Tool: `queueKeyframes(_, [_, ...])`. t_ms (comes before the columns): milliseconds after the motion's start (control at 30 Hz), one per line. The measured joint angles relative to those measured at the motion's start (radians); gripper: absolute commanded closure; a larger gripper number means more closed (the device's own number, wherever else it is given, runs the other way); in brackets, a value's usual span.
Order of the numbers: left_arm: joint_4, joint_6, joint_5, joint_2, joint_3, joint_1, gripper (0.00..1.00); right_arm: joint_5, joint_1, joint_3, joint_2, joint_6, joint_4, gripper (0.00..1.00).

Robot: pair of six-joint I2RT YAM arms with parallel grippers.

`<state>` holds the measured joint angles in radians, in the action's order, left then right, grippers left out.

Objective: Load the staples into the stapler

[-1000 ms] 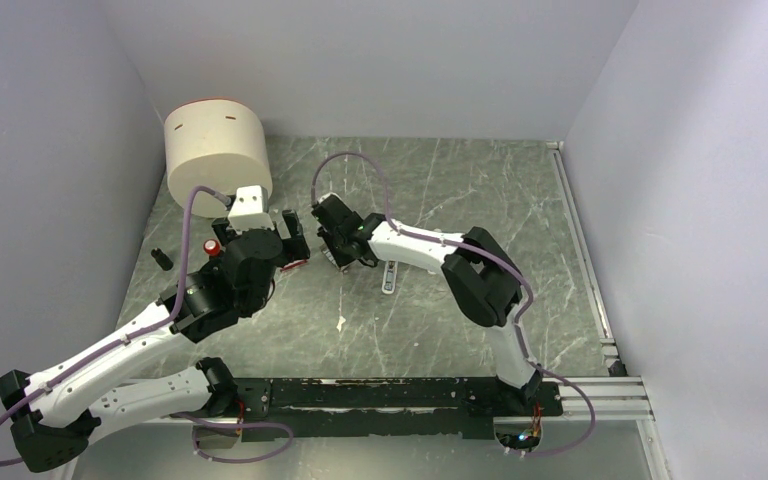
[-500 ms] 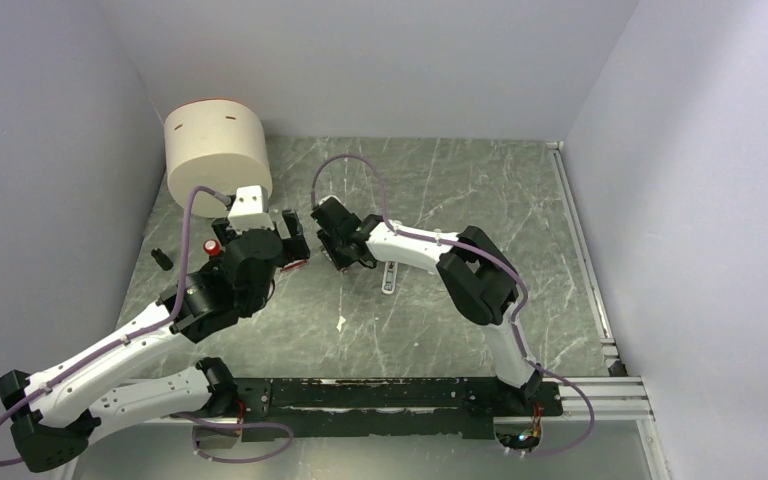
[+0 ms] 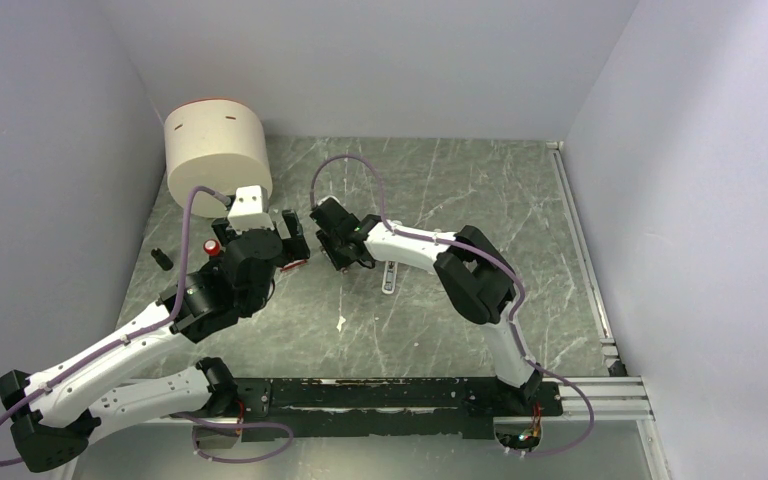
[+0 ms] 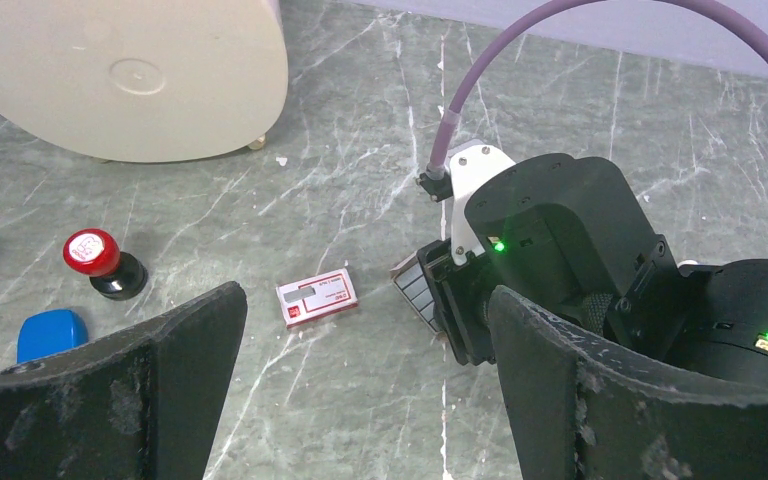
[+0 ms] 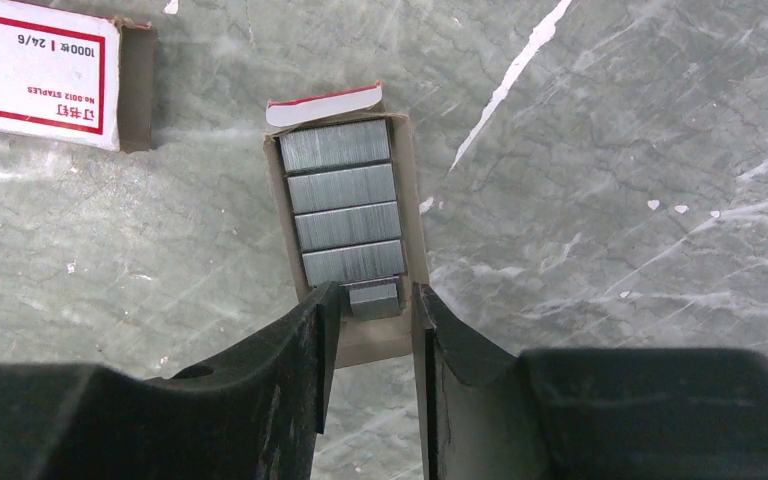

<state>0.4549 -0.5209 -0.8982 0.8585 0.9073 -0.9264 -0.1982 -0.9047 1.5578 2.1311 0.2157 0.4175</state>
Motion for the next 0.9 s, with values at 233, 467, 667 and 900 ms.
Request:
queueKeyframes(233, [0.000,0.000,0.000,0.000,0.000,0.000,0.05,0.001,0.000,0.000,0.001,0.001,0.000,0.74])
queueKeyframes(467, [0.002,0.000,0.000,0.000,0.000,0.000,0.05,0.004,0.000,0.023,0.011,0.010,0.018,0.79])
queueKeyframes(667, [0.004,0.000,0.000,-0.002,0.000,0.000,0.05,0.000,0.000,0.026,0.011,0.013,0.019,0.78])
queueKeyframes(900, [0.005,-0.001,-0.001,-0.004,0.000,0.000,0.05,0.000,0.000,0.026,-0.009,0.016,0.019,0.78])
